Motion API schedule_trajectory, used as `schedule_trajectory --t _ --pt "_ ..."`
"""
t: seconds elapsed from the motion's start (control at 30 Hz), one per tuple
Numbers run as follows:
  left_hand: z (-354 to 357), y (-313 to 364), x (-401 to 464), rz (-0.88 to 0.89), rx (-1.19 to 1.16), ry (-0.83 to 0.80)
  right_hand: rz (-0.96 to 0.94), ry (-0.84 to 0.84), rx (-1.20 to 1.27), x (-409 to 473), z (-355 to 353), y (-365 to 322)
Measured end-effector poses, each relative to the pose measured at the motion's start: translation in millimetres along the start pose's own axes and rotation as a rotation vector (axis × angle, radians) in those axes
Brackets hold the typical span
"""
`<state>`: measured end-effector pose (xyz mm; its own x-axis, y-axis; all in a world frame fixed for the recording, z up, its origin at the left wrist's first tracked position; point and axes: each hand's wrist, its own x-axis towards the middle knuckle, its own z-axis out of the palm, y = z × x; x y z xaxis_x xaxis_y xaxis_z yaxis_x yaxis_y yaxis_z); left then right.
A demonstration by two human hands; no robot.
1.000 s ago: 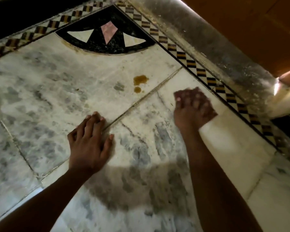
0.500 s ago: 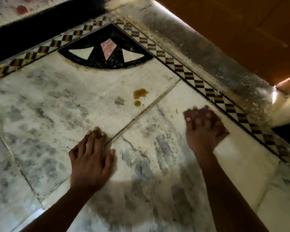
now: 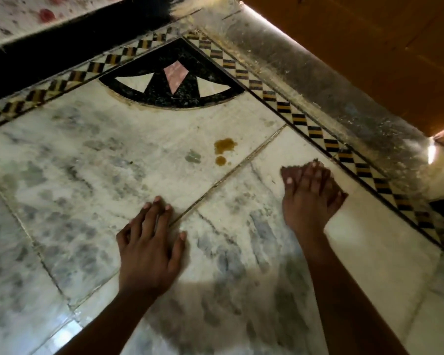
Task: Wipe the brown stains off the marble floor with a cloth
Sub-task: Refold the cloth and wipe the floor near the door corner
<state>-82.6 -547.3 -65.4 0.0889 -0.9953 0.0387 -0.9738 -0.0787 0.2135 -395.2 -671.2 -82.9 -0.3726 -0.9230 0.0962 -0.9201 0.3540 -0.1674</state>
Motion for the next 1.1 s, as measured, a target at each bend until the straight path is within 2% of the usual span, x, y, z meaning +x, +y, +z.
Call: schedule_trajectory --t 0.07,0.13,0.2,0.27,0.33,0.4,0.5,0.57,0.67,0.73,0.8,0.83,0.9,0.97,1.0,1.07,1.1 --pt "0 -1 -1 0.004 0.000 0.013 -0.148 -0.051 0.020 12 11 -40" --pt "0 -2 0 0.015 -0.001 0.015 -0.434 -0.053 -0.016 -12 7 -66" --pt "-2 -3 0 0.024 -0.006 0.019 -0.743 -0.103 -0.036 -64 -6 -65" --pt "-4 -2 0 0.037 -0.008 0.025 -0.881 -0.184 -0.009 -105 -23 -38" --pt "-4 -2 -1 0.036 -0.016 0.032 -0.823 -0.209 0.019 -108 -31 -6" --pt "-1 -3 -1 0.033 -0.019 0.042 -0.687 -0.145 -0.006 -73 -25 3" --pt "3 -5 -1 0.026 -0.025 0.049 -0.493 -0.023 -0.031 2 0 -41" --pt "5 -6 -1 0.020 -0.019 0.053 -0.486 0.000 -0.016 34 21 -86" --pt "5 -6 -1 0.023 -0.029 0.064 -0.655 0.084 -0.066 18 26 -122" --pt "4 -6 -1 0.016 -0.026 0.063 -0.913 0.009 -0.094 -18 13 -107" --pt "3 -5 0 0.015 -0.022 0.052 -1.034 -0.090 -0.082 -29 1 -74" --pt "3 -5 0 0.013 -0.025 0.050 -0.997 -0.119 -0.084 -19 -1 -63" --pt "5 -6 -1 0.006 -0.032 0.057 -0.745 -0.081 -0.087 14 3 -60" --pt "8 -6 -2 0.003 -0.033 0.067 -0.483 0.021 -0.029 49 16 -87" --pt "10 -7 -3 0.002 -0.033 0.071 -0.403 0.003 -0.002 60 21 -110" --pt "13 -9 -3 0.016 -0.032 0.076 -0.385 -0.027 -0.017 68 30 -152" --pt "13 -10 -3 0.017 -0.026 0.078 -0.437 -0.046 -0.038 63 33 -166"
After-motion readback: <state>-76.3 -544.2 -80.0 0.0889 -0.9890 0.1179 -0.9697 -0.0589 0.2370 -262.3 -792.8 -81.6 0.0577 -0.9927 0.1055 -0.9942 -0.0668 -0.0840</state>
